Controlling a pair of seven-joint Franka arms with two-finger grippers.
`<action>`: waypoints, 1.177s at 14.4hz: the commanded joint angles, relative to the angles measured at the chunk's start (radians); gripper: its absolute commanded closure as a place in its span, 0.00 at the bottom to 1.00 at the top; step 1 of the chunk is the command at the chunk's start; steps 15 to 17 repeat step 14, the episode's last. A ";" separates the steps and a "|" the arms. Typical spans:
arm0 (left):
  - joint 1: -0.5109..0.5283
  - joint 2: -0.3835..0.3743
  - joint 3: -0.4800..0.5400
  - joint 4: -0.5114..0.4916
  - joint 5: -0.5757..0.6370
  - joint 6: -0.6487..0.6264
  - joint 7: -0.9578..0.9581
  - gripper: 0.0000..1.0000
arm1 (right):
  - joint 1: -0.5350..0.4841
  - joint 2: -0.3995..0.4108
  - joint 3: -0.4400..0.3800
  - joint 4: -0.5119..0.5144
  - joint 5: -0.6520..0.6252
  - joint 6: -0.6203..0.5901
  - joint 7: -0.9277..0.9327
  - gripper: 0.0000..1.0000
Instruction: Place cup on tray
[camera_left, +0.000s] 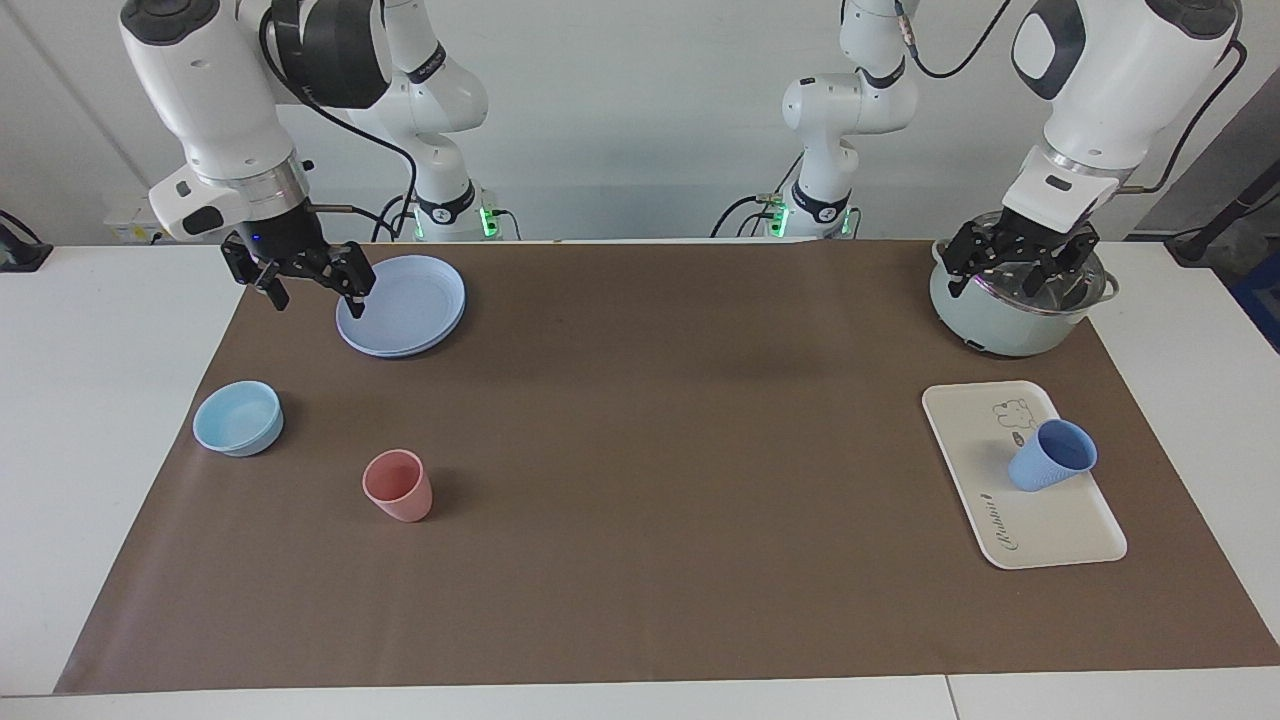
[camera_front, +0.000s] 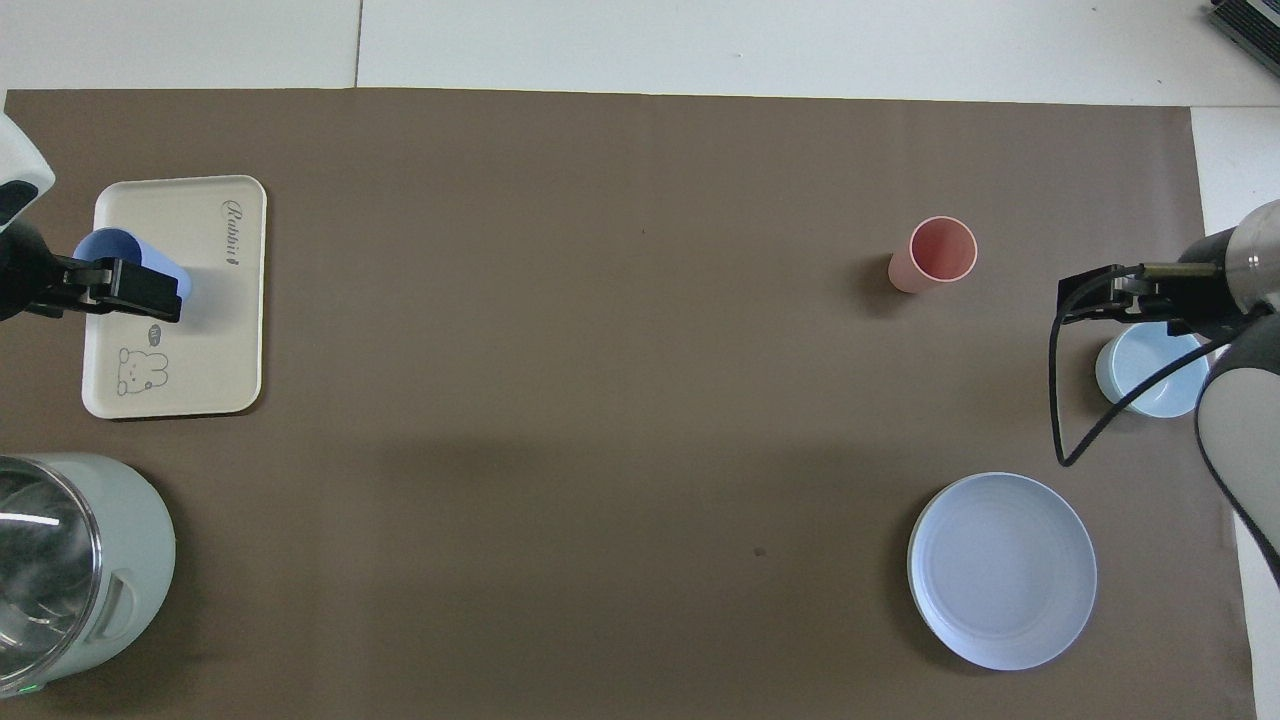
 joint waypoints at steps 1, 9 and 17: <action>-0.003 -0.031 0.003 -0.035 0.020 0.003 -0.012 0.00 | -0.010 -0.025 0.017 0.030 0.018 -0.095 0.030 0.00; -0.003 -0.031 0.003 -0.035 0.020 0.003 -0.013 0.00 | -0.009 -0.030 0.017 0.073 0.035 -0.219 0.019 0.00; -0.003 -0.031 0.003 -0.035 0.020 0.005 -0.013 0.00 | -0.001 -0.058 0.021 0.085 0.055 -0.225 0.019 0.00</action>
